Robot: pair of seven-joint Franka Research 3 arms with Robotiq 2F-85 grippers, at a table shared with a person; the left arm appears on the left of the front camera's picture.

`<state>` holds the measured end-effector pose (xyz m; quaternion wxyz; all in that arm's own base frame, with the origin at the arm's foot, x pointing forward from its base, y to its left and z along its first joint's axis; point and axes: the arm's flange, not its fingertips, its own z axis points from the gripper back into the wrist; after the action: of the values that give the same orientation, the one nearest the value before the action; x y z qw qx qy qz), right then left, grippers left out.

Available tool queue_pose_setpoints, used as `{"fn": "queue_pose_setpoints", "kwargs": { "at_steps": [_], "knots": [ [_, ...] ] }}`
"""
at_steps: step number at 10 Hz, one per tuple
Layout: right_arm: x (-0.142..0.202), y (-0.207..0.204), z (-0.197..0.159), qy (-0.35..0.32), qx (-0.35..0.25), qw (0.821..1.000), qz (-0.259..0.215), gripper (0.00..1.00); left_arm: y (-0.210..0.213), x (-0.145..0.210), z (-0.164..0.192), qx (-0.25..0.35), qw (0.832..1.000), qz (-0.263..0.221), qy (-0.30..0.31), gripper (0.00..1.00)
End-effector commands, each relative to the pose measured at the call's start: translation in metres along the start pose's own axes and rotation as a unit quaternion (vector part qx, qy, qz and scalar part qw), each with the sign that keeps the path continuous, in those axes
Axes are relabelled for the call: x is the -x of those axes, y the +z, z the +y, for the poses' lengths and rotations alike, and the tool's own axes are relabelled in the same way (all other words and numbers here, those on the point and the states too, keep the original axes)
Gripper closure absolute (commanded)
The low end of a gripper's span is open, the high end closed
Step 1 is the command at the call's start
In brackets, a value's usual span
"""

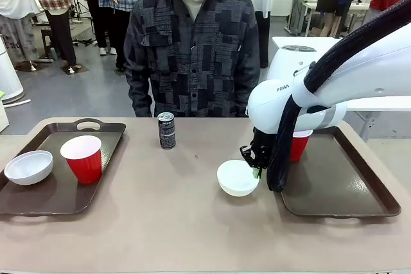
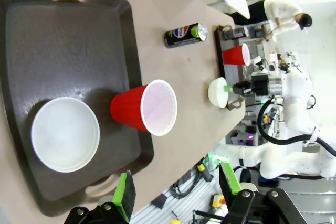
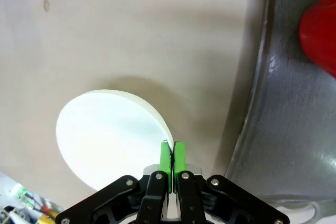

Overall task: Prepare tableware on both trays.
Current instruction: Pick up a Picnic Bowl from the table and place it on a Handle tray.

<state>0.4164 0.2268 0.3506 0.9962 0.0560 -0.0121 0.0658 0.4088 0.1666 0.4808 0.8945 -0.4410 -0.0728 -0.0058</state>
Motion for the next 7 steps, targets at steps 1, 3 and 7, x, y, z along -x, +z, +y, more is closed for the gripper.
{"fn": "queue_pose_setpoints", "kwargs": {
  "at_steps": [1, 3, 7],
  "knots": [
    [0.022, 0.035, 0.008, 0.019, -0.040, 0.999, 0.026, 0.98, 0.001, -0.001, -0.001, 0.001, 1.000, 0.002, -0.003, 0.15],
    [0.053, 0.083, 0.014, 0.030, -0.050, 0.998, 0.026, 0.98, 0.001, -0.001, -0.001, 0.001, 1.000, 0.002, -0.003, 0.15],
    [0.070, 0.137, -0.057, -0.032, -0.020, 0.999, 0.012, 0.98, 0.001, -0.001, -0.001, 0.001, 1.000, 0.002, -0.003, 0.15]
  ]
}}
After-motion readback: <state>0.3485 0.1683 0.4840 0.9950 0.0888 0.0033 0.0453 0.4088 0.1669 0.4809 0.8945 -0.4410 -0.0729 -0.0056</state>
